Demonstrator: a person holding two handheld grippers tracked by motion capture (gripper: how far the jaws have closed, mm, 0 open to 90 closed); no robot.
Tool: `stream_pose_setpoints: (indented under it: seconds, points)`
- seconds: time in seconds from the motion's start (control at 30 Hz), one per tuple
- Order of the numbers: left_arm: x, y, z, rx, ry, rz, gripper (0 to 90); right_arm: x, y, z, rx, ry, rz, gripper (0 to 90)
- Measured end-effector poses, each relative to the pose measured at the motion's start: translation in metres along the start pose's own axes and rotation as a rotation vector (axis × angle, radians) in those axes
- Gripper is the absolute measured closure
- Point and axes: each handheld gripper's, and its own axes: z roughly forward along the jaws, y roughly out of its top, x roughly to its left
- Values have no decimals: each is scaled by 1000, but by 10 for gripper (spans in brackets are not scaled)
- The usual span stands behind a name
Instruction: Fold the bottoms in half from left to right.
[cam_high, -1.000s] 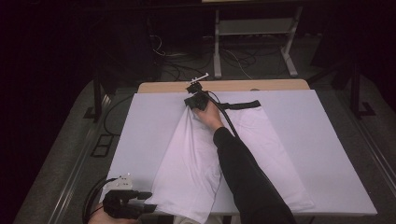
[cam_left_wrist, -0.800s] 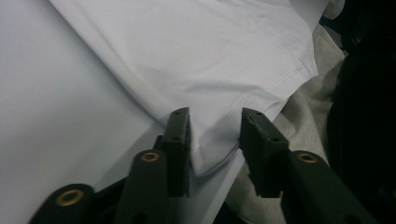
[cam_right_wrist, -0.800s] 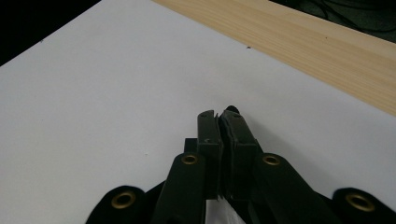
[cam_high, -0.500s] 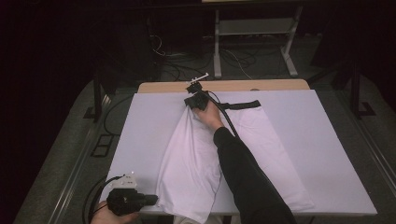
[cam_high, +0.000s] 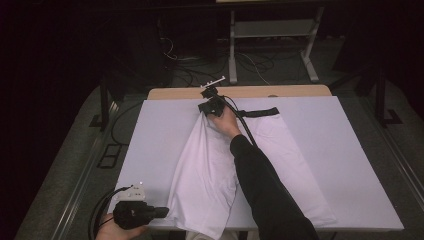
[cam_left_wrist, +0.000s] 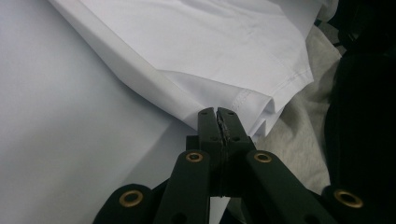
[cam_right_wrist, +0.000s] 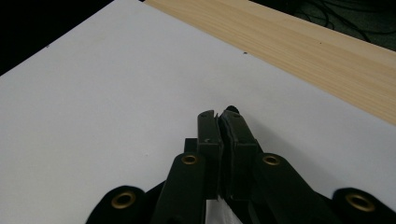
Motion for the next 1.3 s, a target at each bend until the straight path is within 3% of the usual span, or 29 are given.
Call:
stream_pose_setpoints:
  seconds: [0.43, 0.87, 1.3]
  points:
    - [-9, 24, -5, -76, -39, 46, 889, -4, 3, -6, -2, 8, -4, 855]
    - [-19, 48, 4, -90, -79, 101, 889, -11, 4, -17, -17, 17, 15, 856]
    - [-29, 71, 19, -87, -142, 148, 889, -28, 4, -33, -39, 23, 46, 856]
